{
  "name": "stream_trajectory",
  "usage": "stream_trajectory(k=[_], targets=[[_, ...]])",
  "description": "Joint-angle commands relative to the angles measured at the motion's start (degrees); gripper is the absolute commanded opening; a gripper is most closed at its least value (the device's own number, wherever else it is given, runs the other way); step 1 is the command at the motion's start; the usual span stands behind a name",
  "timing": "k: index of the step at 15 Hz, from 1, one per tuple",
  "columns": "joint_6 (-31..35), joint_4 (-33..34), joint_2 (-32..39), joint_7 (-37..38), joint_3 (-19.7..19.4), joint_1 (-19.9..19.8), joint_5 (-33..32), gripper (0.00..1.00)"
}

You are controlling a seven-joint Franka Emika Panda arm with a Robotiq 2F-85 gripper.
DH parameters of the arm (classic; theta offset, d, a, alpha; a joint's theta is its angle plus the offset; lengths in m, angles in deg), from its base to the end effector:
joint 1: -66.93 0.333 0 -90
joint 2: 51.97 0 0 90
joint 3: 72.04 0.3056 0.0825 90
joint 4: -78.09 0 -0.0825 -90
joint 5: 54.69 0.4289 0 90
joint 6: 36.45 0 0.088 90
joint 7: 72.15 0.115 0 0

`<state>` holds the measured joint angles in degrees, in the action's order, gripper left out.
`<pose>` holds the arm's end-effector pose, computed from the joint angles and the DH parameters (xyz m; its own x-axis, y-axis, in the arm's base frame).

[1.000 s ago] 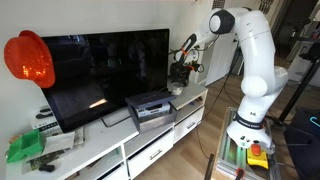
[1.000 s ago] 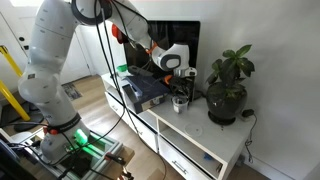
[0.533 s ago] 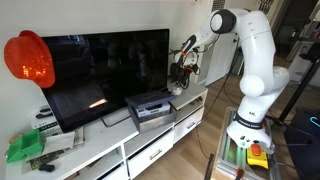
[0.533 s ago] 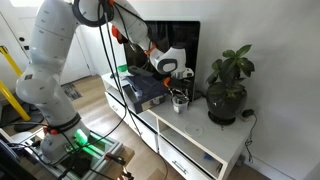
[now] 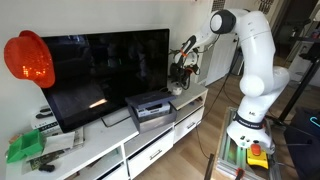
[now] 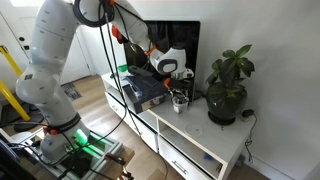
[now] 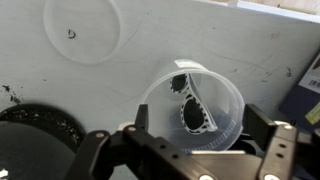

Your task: Take the lid off of the cup then take the glasses and place the lid back on the cup

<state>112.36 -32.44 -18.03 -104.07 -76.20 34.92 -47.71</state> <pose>0.5253 -0.3865 0.1323 0.9837 -0.1602 0.0818 -0.1619 -0.9867 0.0150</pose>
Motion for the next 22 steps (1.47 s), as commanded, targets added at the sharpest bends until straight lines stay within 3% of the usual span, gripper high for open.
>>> stream_trajectory(k=[1,5,7,9,10,18,22], targets=[[0.12,0.59,0.49,-4.27,1.02,-1.62,-0.24,0.66],[0.60,0.83,0.72,-10.39,3.17,-3.69,1.40,0.36],[0.61,0.91,1.22,-13.49,4.67,-4.74,2.19,0.29],[0.37,1.37,1.94,-16.38,6.14,-5.80,3.01,0.44],[0.61,1.52,2.30,-17.55,6.60,-6.14,3.28,0.46],[1.53,5.37,6.16,-24.34,8.49,-7.99,4.55,0.46],[3.44,6.81,7.93,-25.74,9.58,-8.76,4.96,0.53]])
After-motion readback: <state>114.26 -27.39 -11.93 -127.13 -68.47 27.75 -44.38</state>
